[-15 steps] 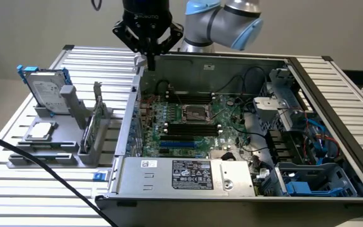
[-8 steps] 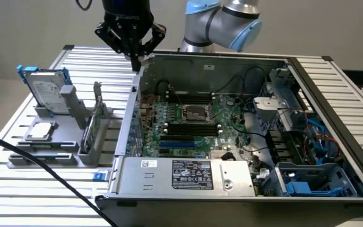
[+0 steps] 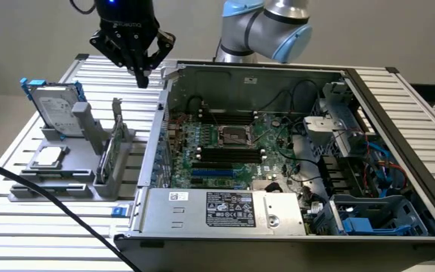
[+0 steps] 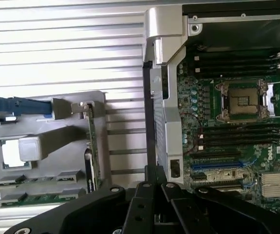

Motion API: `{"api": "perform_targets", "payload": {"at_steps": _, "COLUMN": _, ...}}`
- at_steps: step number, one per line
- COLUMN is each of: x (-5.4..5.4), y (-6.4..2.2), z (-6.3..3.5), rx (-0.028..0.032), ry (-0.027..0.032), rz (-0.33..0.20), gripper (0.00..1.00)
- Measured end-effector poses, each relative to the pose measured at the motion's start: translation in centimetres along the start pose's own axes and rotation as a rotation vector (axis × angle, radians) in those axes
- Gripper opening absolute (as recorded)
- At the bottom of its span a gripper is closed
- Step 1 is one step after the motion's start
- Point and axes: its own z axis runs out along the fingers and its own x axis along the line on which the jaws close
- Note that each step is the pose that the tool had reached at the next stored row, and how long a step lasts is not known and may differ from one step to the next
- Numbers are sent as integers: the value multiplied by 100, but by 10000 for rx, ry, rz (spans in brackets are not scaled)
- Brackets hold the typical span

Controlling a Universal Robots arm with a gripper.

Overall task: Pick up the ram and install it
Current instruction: 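Reach for the ram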

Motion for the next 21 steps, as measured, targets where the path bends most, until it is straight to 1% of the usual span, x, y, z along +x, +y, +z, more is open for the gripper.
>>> {"api": "perform_targets", "payload": {"at_steps": 12, "x": 547, "y": -46, "z": 106, "rx": 130, "ry": -9, "rz": -4, "gripper": 11}}
{"api": "perform_targets", "payload": {"at_steps": 21, "x": 917, "y": -87, "z": 175, "rx": 183, "ry": 10, "rz": -4, "gripper": 11}}
